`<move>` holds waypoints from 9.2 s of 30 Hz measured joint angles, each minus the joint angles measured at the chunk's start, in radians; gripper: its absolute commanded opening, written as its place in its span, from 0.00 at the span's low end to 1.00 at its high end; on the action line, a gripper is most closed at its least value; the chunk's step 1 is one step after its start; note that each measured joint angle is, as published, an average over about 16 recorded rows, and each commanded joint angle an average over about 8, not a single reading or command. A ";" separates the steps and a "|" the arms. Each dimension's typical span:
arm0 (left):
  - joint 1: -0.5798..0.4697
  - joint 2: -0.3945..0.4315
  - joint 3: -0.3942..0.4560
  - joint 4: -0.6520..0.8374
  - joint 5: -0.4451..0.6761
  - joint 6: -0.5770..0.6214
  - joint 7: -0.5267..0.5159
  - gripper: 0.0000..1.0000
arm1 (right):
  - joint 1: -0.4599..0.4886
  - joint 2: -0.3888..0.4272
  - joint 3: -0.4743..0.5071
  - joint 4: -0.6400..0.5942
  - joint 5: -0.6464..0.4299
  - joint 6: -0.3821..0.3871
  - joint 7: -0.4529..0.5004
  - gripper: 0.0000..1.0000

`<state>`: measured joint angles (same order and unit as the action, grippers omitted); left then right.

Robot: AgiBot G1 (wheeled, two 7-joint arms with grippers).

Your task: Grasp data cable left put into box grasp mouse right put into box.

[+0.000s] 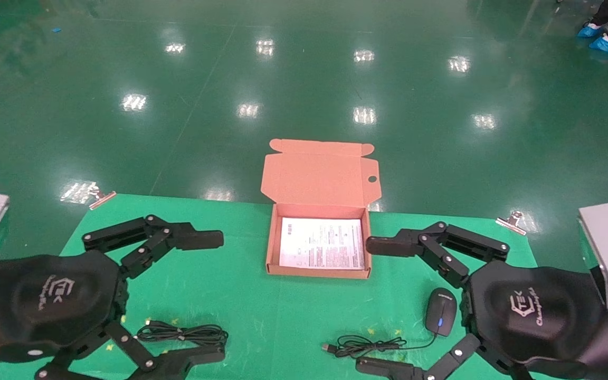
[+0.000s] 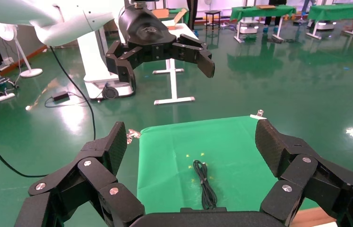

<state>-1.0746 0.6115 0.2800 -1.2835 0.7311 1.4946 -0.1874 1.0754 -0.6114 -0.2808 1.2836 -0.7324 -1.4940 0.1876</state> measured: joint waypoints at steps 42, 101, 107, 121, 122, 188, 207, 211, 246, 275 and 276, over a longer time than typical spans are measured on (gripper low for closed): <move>-0.482 0.168 0.493 0.188 0.702 0.080 0.086 1.00 | 0.356 -0.165 -0.376 0.065 -0.766 -0.017 -0.494 1.00; -0.487 0.591 0.637 1.122 1.000 -0.379 0.377 0.11 | 0.395 -0.642 -0.572 -0.823 -1.232 0.377 -0.662 0.05; -0.484 0.594 0.631 1.138 0.992 -0.386 0.384 0.00 | 0.395 -0.645 -0.571 -0.838 -1.231 0.388 -0.668 0.00; -0.484 0.592 0.634 1.128 0.995 -0.383 0.383 0.00 | 0.394 -0.642 -0.570 -0.830 -1.230 0.384 -0.667 0.00; -0.485 0.592 0.634 1.127 0.995 -0.383 0.383 0.00 | 0.394 -0.642 -0.570 -0.829 -1.230 0.383 -0.667 0.00; -0.694 0.582 0.568 0.718 1.060 -0.757 0.373 0.00 | 0.841 -0.725 -0.273 -0.952 -0.881 0.611 -0.746 0.00; -0.675 0.525 0.599 0.717 1.137 -0.754 0.282 0.00 | 0.756 -0.744 -0.342 -0.919 -0.850 0.632 -0.709 0.00; -0.673 0.507 0.616 0.702 1.179 -0.744 0.227 0.00 | 0.726 -0.749 -0.377 -0.895 -0.840 0.641 -0.682 0.00; -0.631 0.427 0.668 0.479 1.366 -0.702 -0.070 0.00 | 0.537 -0.750 -0.701 -0.921 -0.628 0.820 -0.327 0.92; -0.489 0.731 0.635 0.756 1.043 -0.882 0.331 0.00 | 0.583 -0.477 -0.725 -0.722 -0.645 0.822 -0.245 1.00; -0.483 0.738 0.637 0.759 1.023 -0.887 0.353 0.00 | 0.584 -0.461 -0.726 -0.706 -0.648 0.823 -0.239 1.00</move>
<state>-1.5571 1.3494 0.9169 -0.5241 1.7542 0.6078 0.1653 1.6590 -1.0725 -1.0070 0.5778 -1.3808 -0.6706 -0.0515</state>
